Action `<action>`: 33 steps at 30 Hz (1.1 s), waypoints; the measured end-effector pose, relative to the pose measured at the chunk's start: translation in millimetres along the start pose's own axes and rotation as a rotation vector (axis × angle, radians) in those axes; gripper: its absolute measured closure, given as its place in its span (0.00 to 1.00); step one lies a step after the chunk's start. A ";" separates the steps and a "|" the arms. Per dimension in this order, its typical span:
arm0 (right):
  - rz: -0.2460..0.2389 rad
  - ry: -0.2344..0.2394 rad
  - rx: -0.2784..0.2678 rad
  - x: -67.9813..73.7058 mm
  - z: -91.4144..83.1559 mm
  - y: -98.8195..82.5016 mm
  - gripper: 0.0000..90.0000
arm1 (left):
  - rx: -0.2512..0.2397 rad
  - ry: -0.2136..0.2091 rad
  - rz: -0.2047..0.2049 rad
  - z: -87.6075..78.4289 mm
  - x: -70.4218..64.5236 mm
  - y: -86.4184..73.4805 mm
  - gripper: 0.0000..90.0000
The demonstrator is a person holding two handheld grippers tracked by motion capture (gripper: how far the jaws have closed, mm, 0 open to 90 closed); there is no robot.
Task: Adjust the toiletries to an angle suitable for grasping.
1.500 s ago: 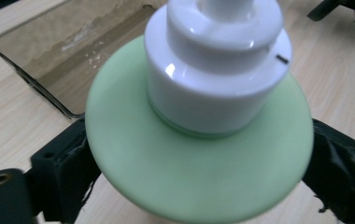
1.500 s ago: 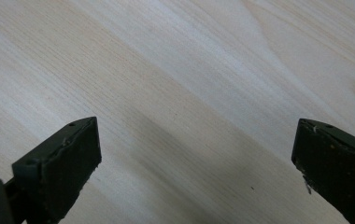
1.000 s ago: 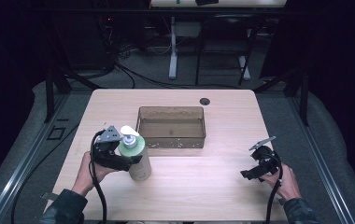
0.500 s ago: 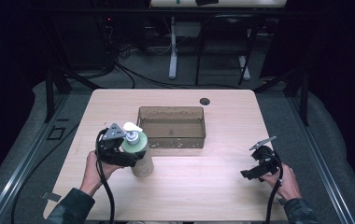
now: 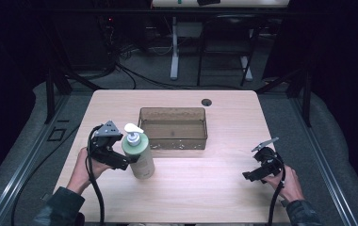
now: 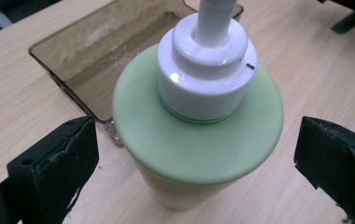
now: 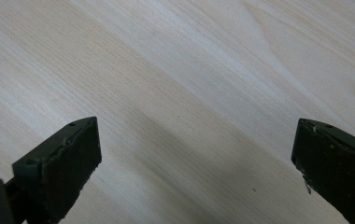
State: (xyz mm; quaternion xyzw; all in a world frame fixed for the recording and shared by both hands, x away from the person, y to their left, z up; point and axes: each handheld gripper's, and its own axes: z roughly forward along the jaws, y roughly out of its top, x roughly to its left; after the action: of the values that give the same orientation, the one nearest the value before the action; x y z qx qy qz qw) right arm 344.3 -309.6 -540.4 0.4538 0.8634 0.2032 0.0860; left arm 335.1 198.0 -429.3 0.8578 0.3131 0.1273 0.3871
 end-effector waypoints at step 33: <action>0.009 0.017 0.003 -0.7 1.0 0.0 0.02 | 0.127 -0.076 0.281 -26.1 8.7 82.6 0.32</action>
State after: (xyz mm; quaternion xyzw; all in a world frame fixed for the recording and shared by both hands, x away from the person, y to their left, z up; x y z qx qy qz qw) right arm 345.0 -310.0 -541.3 0.4558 0.8625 0.2060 0.0769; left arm 366.1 177.2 -350.6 0.9202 0.1826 0.1274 0.3221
